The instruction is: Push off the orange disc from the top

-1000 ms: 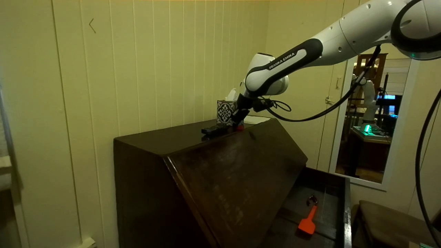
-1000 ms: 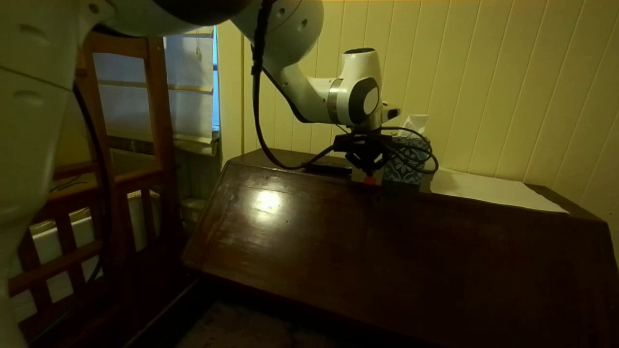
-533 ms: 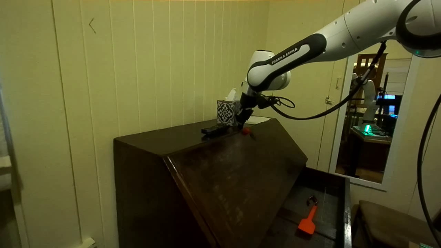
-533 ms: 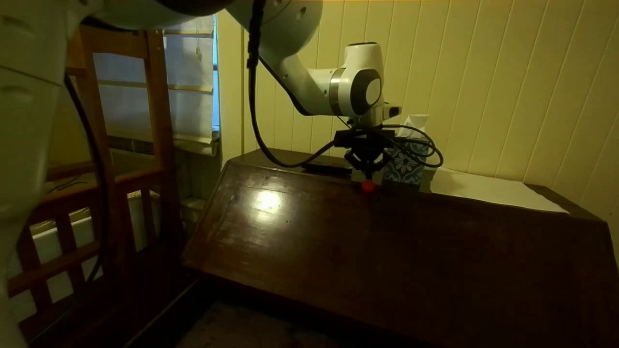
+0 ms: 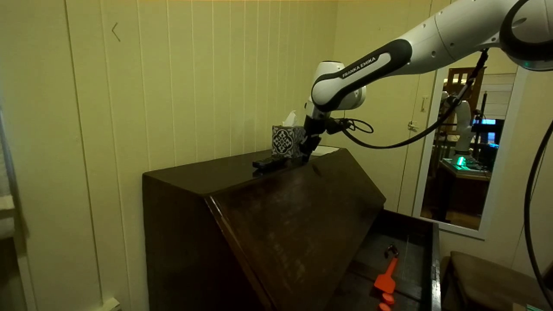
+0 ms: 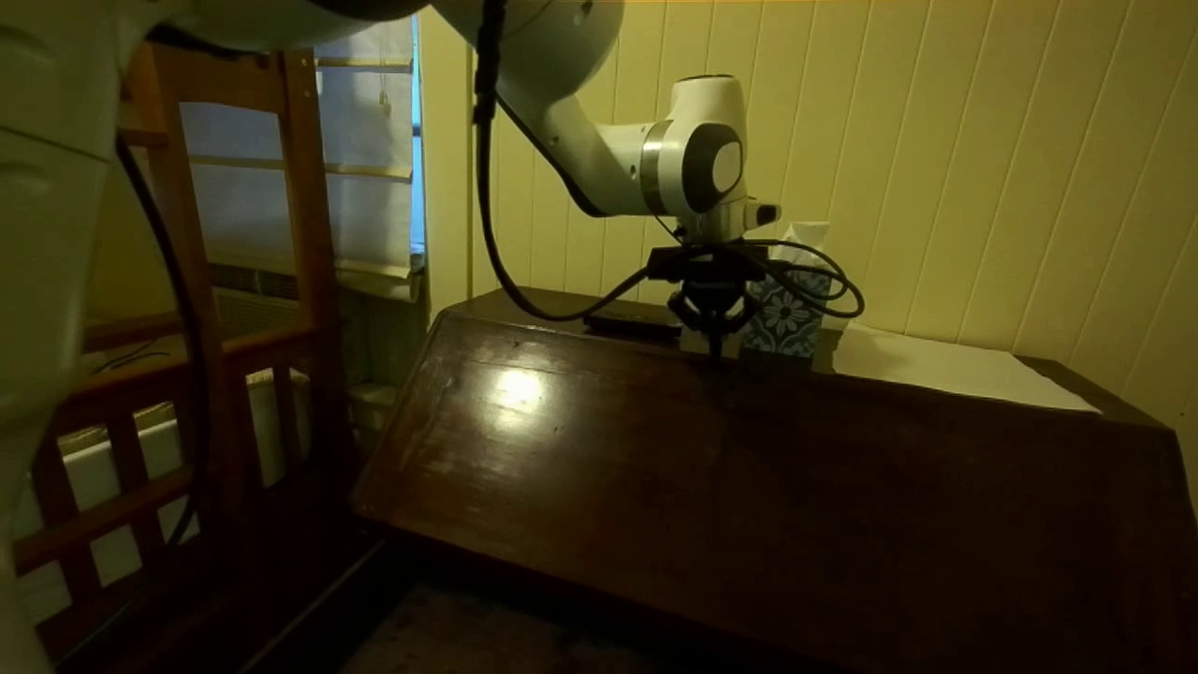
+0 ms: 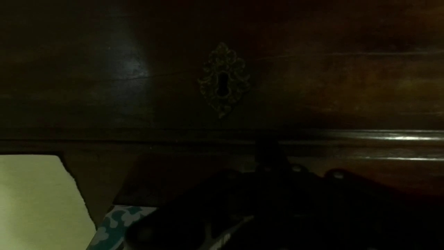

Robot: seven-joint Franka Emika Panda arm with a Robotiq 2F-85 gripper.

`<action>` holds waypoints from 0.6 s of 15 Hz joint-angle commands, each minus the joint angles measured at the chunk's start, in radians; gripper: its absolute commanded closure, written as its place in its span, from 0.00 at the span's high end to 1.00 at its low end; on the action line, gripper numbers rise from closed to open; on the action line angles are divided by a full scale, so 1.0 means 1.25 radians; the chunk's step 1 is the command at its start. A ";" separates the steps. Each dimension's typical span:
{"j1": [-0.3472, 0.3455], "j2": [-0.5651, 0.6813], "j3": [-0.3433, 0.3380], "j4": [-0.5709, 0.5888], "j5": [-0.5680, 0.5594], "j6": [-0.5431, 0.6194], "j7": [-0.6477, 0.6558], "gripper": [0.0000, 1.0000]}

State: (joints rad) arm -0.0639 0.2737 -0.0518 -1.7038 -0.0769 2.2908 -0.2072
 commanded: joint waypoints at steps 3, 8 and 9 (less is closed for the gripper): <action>-0.005 -0.052 0.004 0.047 0.010 -0.153 -0.002 0.00; -0.010 -0.134 0.000 0.065 0.068 -0.430 -0.042 0.33; -0.014 -0.148 -0.002 0.069 0.087 -0.493 -0.050 0.41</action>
State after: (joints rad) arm -0.0657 0.1434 -0.0525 -1.6279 -0.0254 1.8599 -0.2296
